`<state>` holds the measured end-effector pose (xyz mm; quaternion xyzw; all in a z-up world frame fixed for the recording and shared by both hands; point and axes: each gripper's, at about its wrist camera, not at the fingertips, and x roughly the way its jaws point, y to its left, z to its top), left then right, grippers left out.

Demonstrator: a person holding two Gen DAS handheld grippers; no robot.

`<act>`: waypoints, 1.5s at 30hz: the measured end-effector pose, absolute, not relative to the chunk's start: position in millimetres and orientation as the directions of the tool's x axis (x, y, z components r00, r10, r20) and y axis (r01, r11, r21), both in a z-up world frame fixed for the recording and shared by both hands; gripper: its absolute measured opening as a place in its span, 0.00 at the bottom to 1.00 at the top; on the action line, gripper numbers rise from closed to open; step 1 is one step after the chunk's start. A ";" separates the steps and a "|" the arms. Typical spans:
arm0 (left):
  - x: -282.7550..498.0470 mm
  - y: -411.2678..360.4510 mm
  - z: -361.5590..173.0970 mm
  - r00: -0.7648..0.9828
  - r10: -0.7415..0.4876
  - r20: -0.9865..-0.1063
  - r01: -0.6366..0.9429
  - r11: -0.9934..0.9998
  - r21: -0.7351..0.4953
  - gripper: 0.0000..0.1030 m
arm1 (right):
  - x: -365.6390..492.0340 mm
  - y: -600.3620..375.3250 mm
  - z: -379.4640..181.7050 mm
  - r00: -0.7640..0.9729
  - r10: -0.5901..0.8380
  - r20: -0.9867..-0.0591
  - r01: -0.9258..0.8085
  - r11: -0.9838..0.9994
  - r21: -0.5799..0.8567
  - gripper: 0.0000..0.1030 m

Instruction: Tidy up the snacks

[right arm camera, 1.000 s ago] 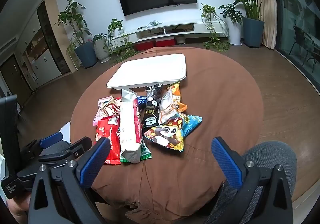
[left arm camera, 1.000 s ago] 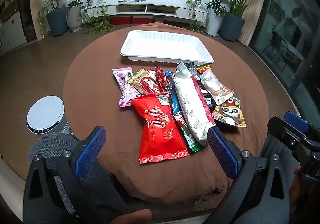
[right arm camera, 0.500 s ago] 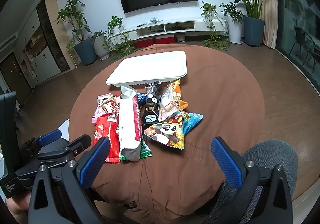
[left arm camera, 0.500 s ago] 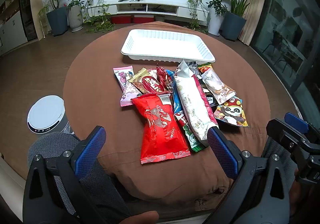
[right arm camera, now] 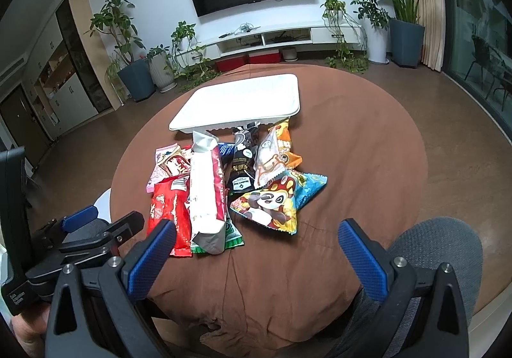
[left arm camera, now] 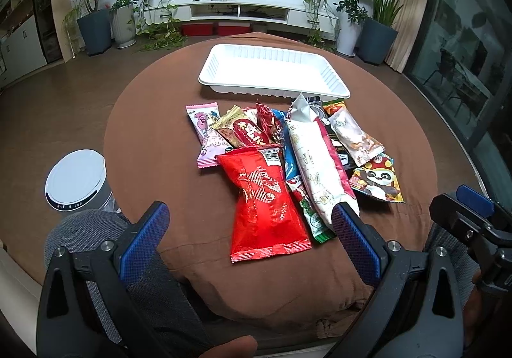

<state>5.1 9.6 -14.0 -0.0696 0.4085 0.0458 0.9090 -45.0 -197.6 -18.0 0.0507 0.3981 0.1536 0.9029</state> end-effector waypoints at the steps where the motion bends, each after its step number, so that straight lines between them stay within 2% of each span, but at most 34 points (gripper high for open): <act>1: 4.8 10.6 -14.4 0.663 0.026 -0.749 -0.141 0.986 -0.090 1.00 | -44.5 -198.0 -18.3 0.634 0.320 -0.704 -0.235 0.947 0.218 1.00; 5: 3.4 17.0 -14.7 0.687 0.005 -0.727 -0.145 0.981 -0.130 1.00 | -41.6 -200.7 -21.9 0.602 0.365 -0.710 -0.241 0.931 0.275 1.00; 9: 3.1 22.8 -14.6 0.732 -0.087 -0.675 -0.058 0.980 -0.189 1.00 | -38.9 -202.9 -24.7 0.573 0.411 -0.709 -0.249 0.911 0.327 1.00; 15: 11.6 36.5 -23.8 0.637 -0.094 -0.765 -0.113 0.970 -0.213 1.00 | -40.1 -204.7 -22.1 0.539 0.514 -0.667 -0.314 0.858 0.407 1.00; 21: 9.7 59.3 -28.4 0.627 -0.177 -0.759 -0.140 0.932 -0.333 1.00 | -34.8 -212.2 -39.8 0.453 0.611 -0.649 -0.289 0.789 0.542 0.97; 24: 8.5 65.1 -39.1 0.637 -0.225 -0.737 -0.156 0.899 -0.409 1.00 | -33.3 -216.0 -44.9 0.437 0.664 -0.606 -0.278 0.741 0.611 0.95; 28: 3.6 39.0 -36.2 0.677 -0.148 -0.721 -0.055 0.967 -0.251 1.00 | -25.9 -215.7 -47.9 0.409 0.713 -0.570 -0.252 0.688 0.680 0.96; 30: 5.8 34.4 -36.2 0.661 -0.147 -0.736 -0.054 0.969 -0.241 1.00 | -20.4 -212.4 -46.2 0.396 0.719 -0.571 -0.279 0.686 0.672 0.98; 33: 23.7 35.4 -40.2 0.580 -0.142 -0.803 -0.093 0.967 -0.238 1.00 | -15.3 -206.4 -37.8 0.414 0.684 -0.600 -0.340 0.728 0.596 0.94; 39: 53.4 33.9 -39.9 0.573 -0.076 -0.816 -0.116 0.978 -0.173 0.98 | -9.6 -198.9 -28.2 0.470 0.617 -0.631 -0.399 0.786 0.472 0.87; 40: 58.3 32.3 -42.2 0.564 -0.068 -0.823 -0.111 0.981 -0.157 0.92 | -8.6 -198.0 -28.6 0.470 0.613 -0.635 -0.406 0.789 0.461 0.87; 41: 63.2 31.5 -44.6 0.556 -0.068 -0.829 -0.109 0.982 -0.154 0.80 | -7.0 -196.4 -30.2 0.469 0.607 -0.641 -0.412 0.793 0.449 0.87; 43: 71.7 30.7 -51.5 0.529 -0.089 -0.844 -0.102 0.981 -0.167 0.65 | -4.9 -195.4 -33.4 0.470 0.601 -0.646 -0.415 0.797 0.440 0.87; 44: 75.8 30.5 -55.8 0.517 -0.095 -0.851 -0.100 0.980 -0.170 0.61 | -2.8 -195.2 -34.8 0.468 0.599 -0.650 -0.414 0.798 0.438 0.86; 45: 78.0 30.3 -60.3 0.506 -0.097 -0.857 -0.100 0.980 -0.169 0.61 | 0.2 -195.5 -36.7 0.466 0.597 -0.653 -0.410 0.800 0.439 0.85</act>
